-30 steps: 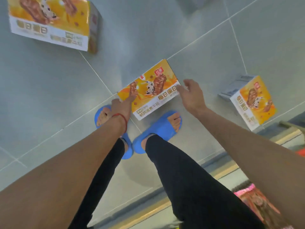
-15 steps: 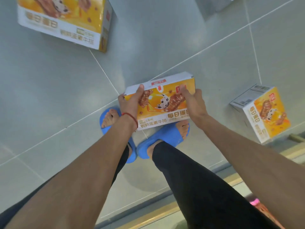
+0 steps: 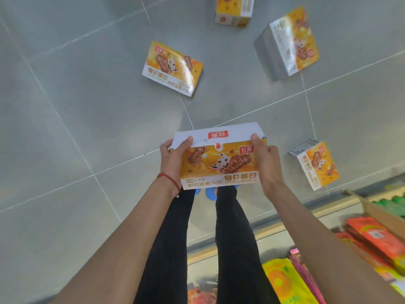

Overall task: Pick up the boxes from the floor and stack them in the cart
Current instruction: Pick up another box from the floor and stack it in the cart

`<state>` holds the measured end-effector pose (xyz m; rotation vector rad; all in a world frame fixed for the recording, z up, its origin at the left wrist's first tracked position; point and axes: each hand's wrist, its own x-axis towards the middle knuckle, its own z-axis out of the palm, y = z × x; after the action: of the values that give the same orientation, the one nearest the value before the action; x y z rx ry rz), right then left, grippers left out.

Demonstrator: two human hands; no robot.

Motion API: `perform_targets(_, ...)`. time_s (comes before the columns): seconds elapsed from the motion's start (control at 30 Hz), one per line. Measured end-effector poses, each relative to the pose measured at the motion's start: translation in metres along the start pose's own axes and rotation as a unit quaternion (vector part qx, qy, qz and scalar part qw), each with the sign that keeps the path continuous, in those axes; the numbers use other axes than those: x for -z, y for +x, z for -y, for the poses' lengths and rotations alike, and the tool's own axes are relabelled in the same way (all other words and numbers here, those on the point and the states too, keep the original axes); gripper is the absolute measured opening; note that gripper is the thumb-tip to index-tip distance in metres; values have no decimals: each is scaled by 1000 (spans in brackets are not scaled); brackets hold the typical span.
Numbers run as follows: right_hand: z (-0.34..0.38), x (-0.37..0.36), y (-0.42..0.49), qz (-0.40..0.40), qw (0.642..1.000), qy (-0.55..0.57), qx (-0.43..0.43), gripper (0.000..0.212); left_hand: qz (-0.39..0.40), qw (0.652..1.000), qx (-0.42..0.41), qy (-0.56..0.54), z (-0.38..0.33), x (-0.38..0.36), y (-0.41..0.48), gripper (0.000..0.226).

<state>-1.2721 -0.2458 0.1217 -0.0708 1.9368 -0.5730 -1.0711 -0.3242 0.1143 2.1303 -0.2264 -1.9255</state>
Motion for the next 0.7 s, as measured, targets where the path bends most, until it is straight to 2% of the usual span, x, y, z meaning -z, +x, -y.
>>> perform_targets(0.07, 13, -3, -27, 16, 1000, -1, 15, 40, -4, 1000, -7, 3, -9, 18, -26, 52)
perform_targets(0.1, 23, -6, -46, 31, 999, -4, 27, 37, -7, 1000, -12, -8, -15, 29, -43, 53)
perform_targets(0.23, 60, -18, -115, 79, 991, -29, 101, 45, -16, 996, -73, -48, -28, 69, -99, 51)
perform_targets(0.43, 91, -21, -197, 147, 969, -55, 190, 40, -37, 978, -161, -123, -18, 117, -170, 56)
perform_targets(0.7, 93, -42, -298, 249, 942, -95, 202, 56, -105, 944, -233, -209, 18, 201, -273, 58)
